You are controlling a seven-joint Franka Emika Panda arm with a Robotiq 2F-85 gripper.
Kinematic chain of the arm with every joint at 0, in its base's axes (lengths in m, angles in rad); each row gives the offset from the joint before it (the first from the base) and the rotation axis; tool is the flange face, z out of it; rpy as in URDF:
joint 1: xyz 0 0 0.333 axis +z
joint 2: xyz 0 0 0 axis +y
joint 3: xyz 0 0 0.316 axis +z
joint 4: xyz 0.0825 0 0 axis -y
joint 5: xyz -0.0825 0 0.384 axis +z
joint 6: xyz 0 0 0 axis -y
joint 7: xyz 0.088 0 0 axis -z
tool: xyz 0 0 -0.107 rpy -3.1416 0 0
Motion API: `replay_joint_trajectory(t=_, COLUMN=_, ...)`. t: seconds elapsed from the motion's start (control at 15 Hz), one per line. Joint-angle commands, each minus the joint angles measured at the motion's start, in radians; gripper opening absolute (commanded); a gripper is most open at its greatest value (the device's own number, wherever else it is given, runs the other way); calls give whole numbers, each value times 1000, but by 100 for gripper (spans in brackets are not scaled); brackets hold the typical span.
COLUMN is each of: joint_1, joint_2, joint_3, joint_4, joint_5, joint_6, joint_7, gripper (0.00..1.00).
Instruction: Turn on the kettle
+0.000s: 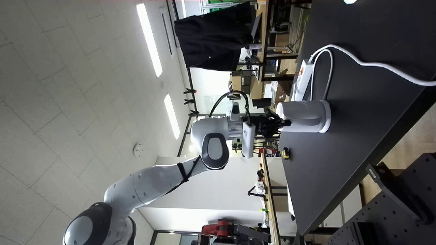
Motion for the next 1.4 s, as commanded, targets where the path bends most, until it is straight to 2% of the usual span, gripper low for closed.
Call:
replay_joint_trajectory(t=0.0, joint_1=18, joint_2=77, joint_3=0, joint_4=12, joint_5=-20, joint_6=51, joint_7=47, gripper=0)
replay_joint_trajectory(t=0.87, joint_1=17, joint_2=116, joint_3=11, joint_4=19, joint_5=29, joint_6=106, joint_7=31, gripper=0)
replay_joint_trajectory(t=1.33, joint_1=7, joint_2=127, joint_3=39, joint_4=28, joint_5=128, joint_6=113, joint_7=-6, gripper=0)
